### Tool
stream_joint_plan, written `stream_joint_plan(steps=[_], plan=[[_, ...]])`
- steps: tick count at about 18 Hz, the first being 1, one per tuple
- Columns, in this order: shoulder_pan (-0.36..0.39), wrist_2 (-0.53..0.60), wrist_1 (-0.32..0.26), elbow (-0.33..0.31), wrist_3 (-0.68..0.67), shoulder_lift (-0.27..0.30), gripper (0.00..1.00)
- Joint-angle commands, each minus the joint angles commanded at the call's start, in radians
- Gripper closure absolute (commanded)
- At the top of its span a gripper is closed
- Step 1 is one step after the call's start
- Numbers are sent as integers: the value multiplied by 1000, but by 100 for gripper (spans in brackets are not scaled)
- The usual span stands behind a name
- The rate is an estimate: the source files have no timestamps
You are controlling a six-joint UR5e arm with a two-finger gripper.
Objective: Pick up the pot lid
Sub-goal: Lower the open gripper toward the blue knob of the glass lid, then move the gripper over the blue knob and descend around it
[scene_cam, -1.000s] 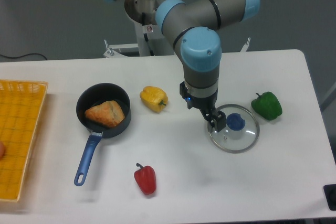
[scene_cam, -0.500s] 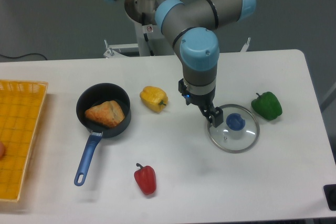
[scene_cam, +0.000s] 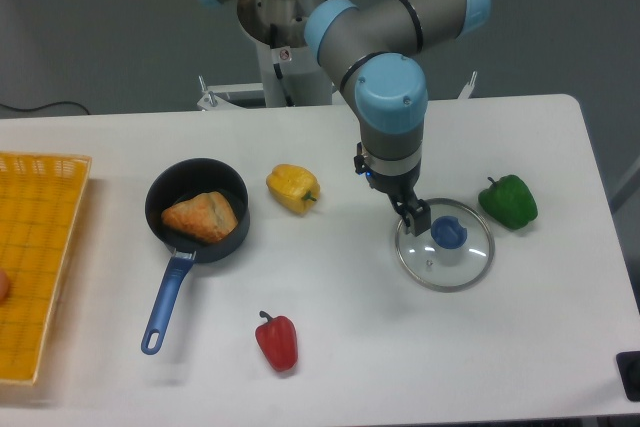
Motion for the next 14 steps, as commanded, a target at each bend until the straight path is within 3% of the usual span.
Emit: stream_joint_plan(steps=[1,3,7,14], plan=[[9,2,46,-15,8,-12,0],[31,0,85,-11,35,-35,0],[46,3,82,33,61,-97,0],[75,-2,86,64,75,-149,0]])
